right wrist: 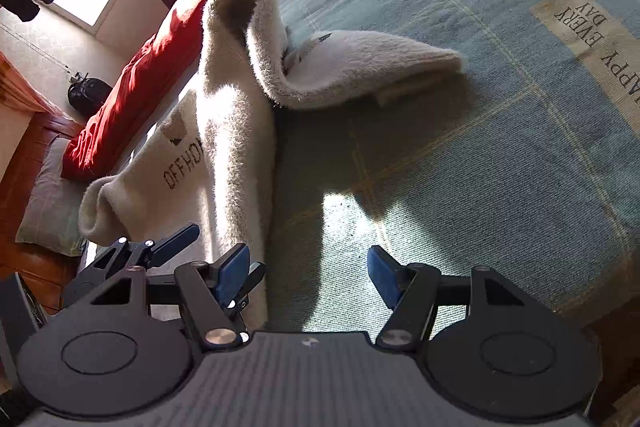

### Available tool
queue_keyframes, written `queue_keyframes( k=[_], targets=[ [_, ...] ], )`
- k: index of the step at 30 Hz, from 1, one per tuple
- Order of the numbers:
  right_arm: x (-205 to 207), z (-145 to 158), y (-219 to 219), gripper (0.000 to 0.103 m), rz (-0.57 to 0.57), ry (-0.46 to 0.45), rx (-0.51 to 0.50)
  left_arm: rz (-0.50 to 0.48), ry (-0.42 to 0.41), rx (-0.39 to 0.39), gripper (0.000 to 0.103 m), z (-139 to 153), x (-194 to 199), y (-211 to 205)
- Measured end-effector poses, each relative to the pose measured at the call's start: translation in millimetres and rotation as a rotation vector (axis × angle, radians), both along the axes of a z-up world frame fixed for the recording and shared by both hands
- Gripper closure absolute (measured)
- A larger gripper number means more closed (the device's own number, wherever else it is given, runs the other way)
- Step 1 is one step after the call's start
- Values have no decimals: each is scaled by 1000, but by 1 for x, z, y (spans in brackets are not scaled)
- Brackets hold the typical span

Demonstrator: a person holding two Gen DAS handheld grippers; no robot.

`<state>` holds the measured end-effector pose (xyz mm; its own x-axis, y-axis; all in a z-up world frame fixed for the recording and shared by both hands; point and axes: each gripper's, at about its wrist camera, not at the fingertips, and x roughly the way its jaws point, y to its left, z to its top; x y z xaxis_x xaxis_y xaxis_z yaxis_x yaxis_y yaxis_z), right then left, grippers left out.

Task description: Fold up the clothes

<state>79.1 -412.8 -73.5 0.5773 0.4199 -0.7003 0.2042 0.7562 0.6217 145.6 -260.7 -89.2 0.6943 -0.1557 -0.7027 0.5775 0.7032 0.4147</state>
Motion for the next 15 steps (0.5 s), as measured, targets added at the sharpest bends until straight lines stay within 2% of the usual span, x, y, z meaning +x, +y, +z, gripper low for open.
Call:
queue_keyframes(
  k=[2, 4, 10, 15],
  targets=[
    [1, -2, -2, 33, 3, -2, 1, 14, -31, 47, 32, -6, 3, -4],
    [4, -3, -3, 33, 6, -6, -2, 33, -44, 61, 31, -4, 6, 3],
    [16, -6, 2, 32, 36, -17, 15, 136, -26, -20, 31, 19, 25, 49],
    [31, -7, 18, 32, 87, -23, 20, 246, -8, -39, 30, 21, 46, 89]
  ],
)
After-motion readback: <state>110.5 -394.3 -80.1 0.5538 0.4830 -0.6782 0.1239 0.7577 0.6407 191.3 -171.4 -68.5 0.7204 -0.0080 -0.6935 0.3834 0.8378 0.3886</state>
